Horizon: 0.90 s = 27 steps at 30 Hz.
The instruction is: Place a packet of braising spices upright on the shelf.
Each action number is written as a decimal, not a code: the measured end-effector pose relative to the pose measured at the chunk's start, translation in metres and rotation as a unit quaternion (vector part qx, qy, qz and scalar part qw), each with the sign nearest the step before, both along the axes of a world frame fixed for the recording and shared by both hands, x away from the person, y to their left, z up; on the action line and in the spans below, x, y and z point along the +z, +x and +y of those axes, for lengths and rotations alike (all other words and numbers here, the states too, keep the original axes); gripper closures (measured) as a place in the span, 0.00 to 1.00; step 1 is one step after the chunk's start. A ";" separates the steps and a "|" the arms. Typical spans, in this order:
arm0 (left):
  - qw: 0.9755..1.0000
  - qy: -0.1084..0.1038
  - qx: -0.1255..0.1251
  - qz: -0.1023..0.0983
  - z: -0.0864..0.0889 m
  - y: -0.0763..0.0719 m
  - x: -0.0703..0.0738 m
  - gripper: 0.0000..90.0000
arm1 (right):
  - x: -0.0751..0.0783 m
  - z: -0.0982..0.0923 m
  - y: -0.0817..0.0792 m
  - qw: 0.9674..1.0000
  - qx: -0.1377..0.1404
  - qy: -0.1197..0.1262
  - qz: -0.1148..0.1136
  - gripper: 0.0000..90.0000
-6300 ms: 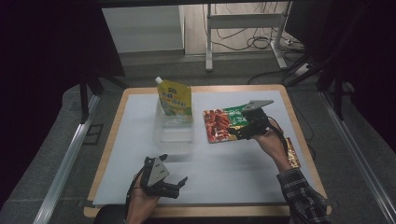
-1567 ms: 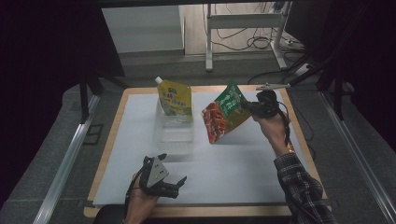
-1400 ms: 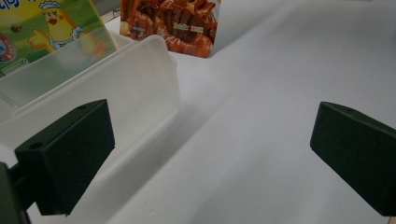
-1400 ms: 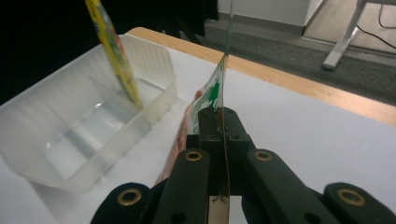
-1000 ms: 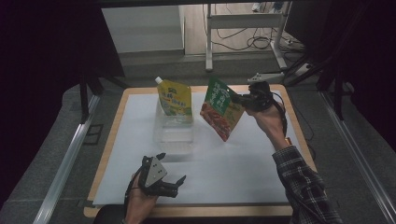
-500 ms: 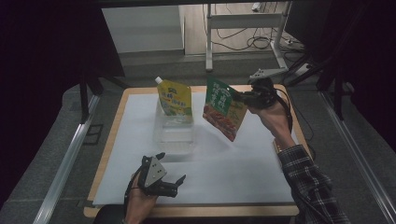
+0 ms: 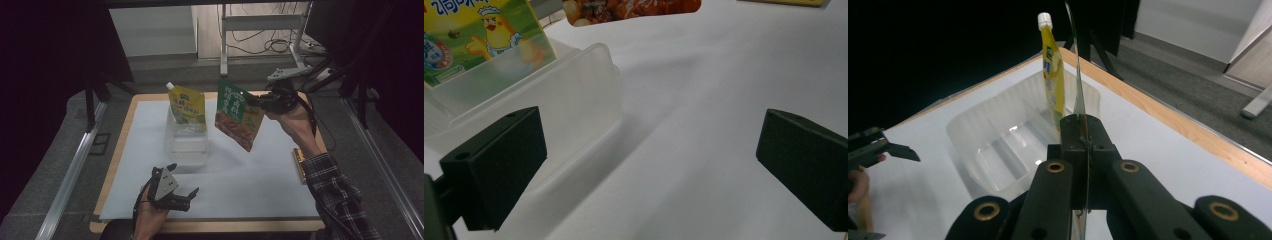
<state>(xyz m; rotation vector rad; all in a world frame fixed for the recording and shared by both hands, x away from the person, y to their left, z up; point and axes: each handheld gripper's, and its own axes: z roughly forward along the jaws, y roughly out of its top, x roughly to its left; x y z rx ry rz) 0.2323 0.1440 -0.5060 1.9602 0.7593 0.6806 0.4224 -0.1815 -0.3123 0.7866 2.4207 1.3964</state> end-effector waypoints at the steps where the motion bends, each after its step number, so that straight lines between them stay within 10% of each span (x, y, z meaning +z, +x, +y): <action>1: 1.000 -0.001 0.000 0.000 0.000 0.000 0.000 0.00 | 0.002 0.001 -0.001 1.000 0.003 0.001 0.000 0.99; 27: 1.000 -0.021 0.015 -0.007 0.005 0.000 0.002 0.00 | 0.019 0.056 0.009 0.997 0.081 0.005 0.000 0.99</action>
